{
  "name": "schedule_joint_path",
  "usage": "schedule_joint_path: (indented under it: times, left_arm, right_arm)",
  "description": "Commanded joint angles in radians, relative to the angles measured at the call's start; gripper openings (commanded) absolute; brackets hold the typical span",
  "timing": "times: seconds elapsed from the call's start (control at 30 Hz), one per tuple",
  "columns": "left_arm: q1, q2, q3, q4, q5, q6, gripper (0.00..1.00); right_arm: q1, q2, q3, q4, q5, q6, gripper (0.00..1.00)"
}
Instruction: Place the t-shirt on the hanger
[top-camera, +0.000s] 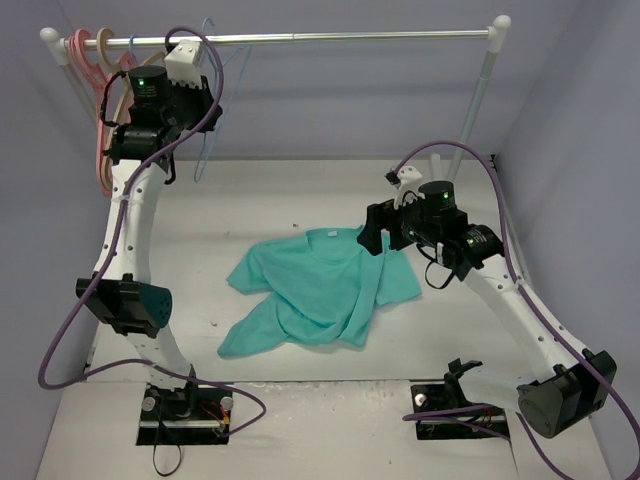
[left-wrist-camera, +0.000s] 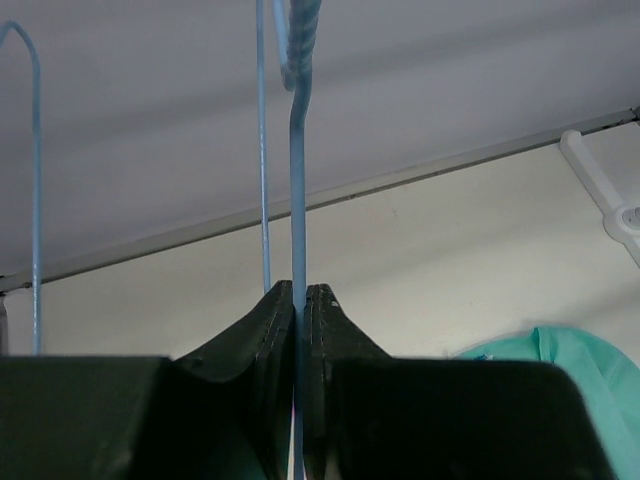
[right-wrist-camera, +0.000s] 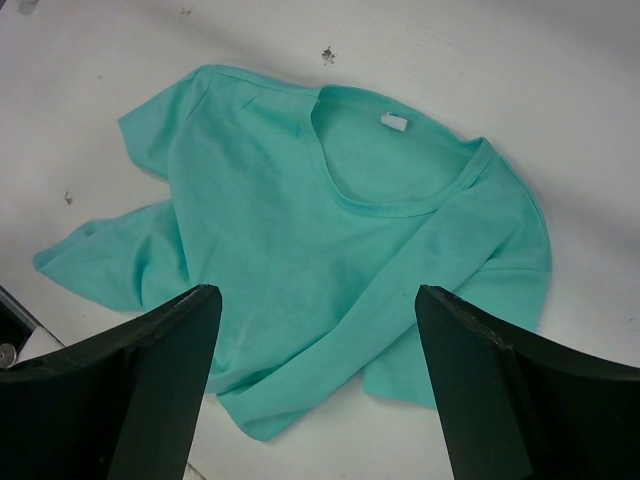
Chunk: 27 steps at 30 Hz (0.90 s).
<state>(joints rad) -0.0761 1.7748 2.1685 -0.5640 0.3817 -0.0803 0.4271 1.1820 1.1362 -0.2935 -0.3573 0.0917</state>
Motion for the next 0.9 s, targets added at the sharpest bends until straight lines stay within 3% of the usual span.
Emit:
schedule_joint_path:
  times: [0.0, 0.23, 0.67, 0.87]
  left_arm:
    - [0.009, -0.063, 0.068, 0.111, 0.017, 0.013, 0.00]
    - [0.007, -0.145, 0.021, 0.086, 0.051, -0.015, 0.00]
    - [-0.028, -0.465, -0.373, 0.042, 0.115, -0.036, 0.00]
    - [-0.183, -0.610, -0.666, 0.012, 0.183, -0.094, 0.00]
  right_arm:
    - [0.002, -0.004, 0.023, 0.068, -0.008, -0.021, 0.81]
    - [0.002, -0.001, 0.030, 0.060, -0.003, -0.032, 0.81]
    - [0.002, -0.009, 0.007, 0.037, 0.041, -0.030, 0.81]
    - [0.002, 0.042, -0.018, 0.014, 0.217, 0.086, 0.74]
